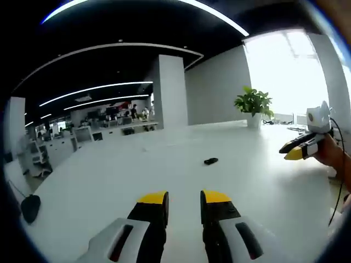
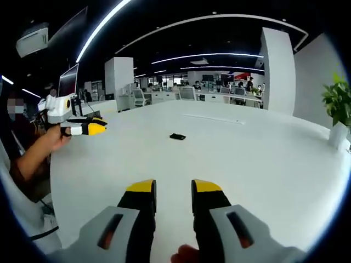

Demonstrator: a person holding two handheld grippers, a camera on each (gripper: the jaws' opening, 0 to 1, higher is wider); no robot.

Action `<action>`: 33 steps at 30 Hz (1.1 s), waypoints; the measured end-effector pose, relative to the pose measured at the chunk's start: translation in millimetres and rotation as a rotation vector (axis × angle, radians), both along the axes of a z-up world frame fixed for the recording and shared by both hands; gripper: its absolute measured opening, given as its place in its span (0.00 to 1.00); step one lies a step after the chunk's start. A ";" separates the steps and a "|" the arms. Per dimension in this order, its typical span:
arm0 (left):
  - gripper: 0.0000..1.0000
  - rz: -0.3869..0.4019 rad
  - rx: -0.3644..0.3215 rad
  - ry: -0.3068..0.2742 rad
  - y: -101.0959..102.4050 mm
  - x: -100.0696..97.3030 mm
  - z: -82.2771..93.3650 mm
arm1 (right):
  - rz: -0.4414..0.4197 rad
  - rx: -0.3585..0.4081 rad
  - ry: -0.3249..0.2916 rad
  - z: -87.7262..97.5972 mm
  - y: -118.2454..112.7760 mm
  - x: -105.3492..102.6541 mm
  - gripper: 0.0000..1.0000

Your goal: Snap the two parts of the plastic buckle together until the buckle closes and remains connected.

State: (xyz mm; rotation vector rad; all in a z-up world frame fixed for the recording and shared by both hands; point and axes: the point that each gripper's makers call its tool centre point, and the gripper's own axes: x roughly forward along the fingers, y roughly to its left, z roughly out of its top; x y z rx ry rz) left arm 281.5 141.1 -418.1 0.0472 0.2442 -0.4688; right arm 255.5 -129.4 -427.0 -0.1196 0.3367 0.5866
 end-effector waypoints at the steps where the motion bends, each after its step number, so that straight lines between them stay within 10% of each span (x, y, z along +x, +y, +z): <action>1: 0.23 0.008 -0.008 0.004 0.9 -2.0 -0.2 | -0.002 0.000 0.000 0.0 -0.4 -0.6 0.25; 33: 0.30 0.088 -0.048 0.022 -6.8 -23.1 -11.8 | -0.027 -0.008 0.020 -8.2 0.0 -8.2 0.31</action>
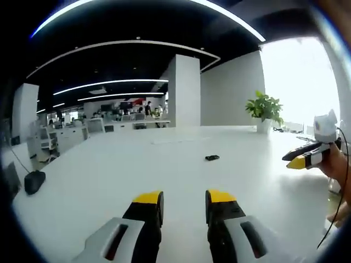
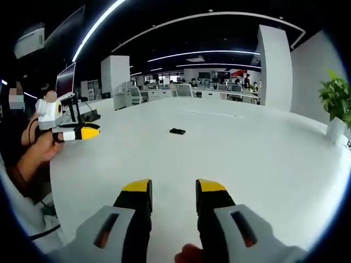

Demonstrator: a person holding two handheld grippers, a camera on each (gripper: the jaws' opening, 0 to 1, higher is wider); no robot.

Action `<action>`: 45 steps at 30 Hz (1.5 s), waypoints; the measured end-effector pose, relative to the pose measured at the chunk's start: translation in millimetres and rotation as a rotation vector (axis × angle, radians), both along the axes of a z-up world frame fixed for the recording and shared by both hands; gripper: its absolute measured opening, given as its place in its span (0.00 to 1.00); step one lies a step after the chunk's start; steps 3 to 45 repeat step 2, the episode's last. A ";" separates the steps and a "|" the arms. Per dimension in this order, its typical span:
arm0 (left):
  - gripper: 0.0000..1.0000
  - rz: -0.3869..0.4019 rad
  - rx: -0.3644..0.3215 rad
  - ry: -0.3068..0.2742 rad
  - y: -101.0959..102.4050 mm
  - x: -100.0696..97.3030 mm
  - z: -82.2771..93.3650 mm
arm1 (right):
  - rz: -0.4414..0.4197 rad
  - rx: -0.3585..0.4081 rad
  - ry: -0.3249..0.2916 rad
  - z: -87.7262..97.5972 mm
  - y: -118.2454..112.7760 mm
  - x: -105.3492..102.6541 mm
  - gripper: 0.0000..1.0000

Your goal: Snap the two parts of the plastic buckle together until the buckle closes and remains connected.

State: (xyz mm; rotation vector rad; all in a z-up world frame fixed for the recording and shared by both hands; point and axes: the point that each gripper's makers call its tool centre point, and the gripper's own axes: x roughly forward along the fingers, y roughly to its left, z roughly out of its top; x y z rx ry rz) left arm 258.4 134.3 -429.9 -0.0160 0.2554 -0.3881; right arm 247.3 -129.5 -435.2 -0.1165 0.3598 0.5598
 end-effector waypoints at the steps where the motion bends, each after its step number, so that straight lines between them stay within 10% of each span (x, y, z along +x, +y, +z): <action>1: 0.30 0.002 0.002 0.000 0.3 0.2 -0.2 | -0.001 -0.001 -0.001 0.0 -0.5 0.2 0.31; 45: 0.30 0.006 0.005 -0.001 1.0 0.6 -0.5 | -0.003 -0.002 0.000 -0.2 -1.1 0.5 0.31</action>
